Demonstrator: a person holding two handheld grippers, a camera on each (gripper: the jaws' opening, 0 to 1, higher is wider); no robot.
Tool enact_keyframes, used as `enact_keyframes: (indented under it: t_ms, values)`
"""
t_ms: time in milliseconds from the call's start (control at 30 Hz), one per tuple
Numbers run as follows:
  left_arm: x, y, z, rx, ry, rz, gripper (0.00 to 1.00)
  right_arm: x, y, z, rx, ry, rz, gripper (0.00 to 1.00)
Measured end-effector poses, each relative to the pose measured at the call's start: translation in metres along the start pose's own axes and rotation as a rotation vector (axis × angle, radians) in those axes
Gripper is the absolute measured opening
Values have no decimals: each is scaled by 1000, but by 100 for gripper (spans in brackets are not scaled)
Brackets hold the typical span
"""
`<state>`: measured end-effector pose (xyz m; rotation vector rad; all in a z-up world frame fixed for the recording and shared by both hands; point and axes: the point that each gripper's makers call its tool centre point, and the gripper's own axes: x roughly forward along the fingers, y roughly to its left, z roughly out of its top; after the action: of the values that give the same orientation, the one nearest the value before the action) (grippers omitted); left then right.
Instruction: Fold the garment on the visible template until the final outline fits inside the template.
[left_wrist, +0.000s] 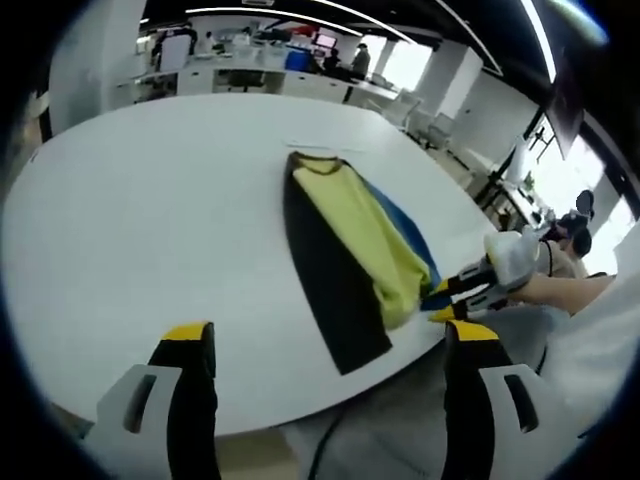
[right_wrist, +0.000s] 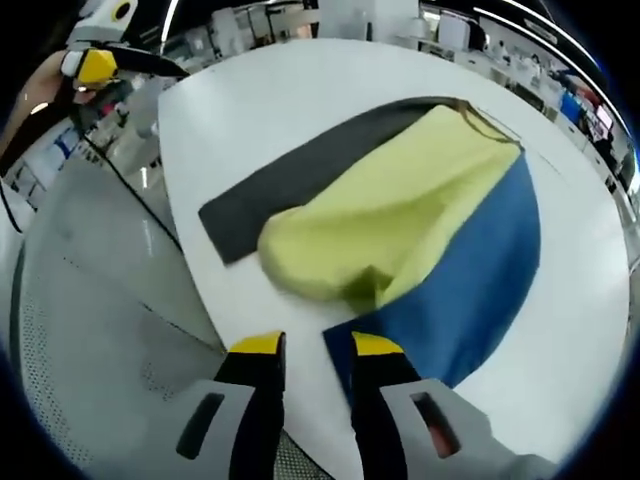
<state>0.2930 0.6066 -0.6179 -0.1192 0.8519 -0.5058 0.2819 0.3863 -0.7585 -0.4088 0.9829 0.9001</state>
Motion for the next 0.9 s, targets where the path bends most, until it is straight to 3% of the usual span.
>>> enact_keyframes:
  t_ms: [400, 633, 900]
  values:
    - [0, 5, -1, -4, 6, 12, 91, 5, -6, -2, 21, 6, -8, 20]
    - [0, 6, -1, -9, 7, 16, 92, 6, -13, -3, 25, 6, -39, 12]
    - [2, 6, 2, -6, 3, 13, 92, 8, -10, -4, -122, 33, -92, 13]
